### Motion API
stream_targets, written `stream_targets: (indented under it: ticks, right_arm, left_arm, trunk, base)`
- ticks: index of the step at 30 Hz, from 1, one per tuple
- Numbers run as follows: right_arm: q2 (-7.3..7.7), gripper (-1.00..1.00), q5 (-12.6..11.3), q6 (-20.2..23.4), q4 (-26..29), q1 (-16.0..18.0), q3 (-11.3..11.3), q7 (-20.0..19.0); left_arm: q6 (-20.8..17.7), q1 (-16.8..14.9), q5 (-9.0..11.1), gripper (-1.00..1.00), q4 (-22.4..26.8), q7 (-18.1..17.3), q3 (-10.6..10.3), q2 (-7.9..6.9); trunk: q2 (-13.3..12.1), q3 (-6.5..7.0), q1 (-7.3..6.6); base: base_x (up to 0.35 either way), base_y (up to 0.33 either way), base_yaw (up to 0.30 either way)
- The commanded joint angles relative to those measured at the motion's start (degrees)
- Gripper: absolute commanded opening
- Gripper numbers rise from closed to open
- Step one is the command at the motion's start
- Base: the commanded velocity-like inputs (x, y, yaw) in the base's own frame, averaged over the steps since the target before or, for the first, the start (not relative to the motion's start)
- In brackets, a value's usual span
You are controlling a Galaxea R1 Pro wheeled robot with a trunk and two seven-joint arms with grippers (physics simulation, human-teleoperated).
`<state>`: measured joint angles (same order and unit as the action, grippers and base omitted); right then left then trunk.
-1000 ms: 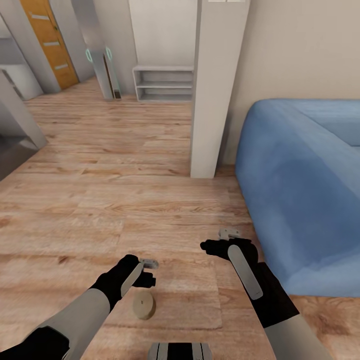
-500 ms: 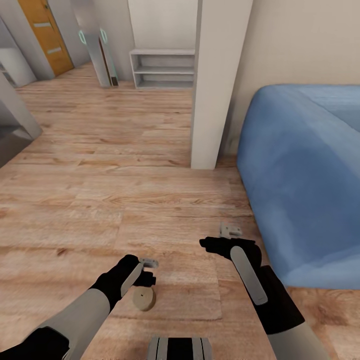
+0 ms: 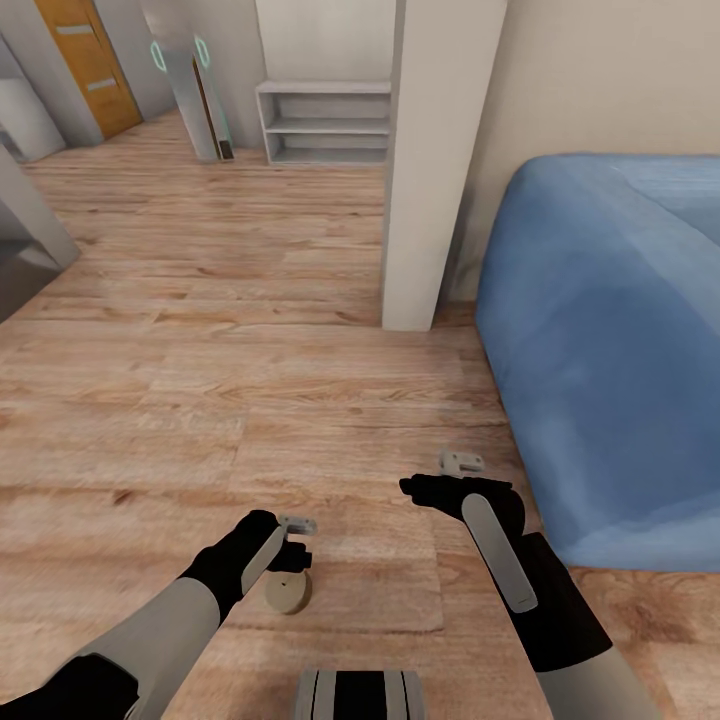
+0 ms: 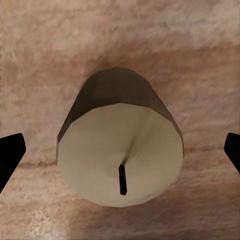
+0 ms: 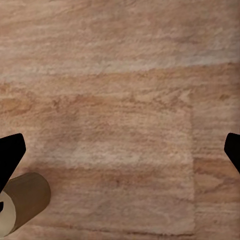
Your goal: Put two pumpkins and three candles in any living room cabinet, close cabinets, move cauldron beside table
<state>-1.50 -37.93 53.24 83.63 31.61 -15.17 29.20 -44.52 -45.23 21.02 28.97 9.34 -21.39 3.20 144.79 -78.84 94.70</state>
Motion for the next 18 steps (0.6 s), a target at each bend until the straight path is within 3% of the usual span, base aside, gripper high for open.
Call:
stream_targets:
  ticks: [1,18]
  right_arm:
    - [0.00,1.00,-0.56,0.10,0.05,0.04,-0.04,0.60]
    - [0.00,1.00,-0.59,0.10,0.09,0.03,-0.04,0.60]
  left_arm:
    - [-0.18,-0.03,0.61,1.00,0.07,0.52,-0.32,-0.04]
    - [-0.65,-0.03,0.68,1.00,-0.33,0.50,-0.29,-0.03]
  trunk:
    - [0.02,-0.04,-0.01]
    - [0.07,-0.93,0.09]
  base:
    - [0.000,0.000,0.000]
    - [0.000,0.000,0.000]
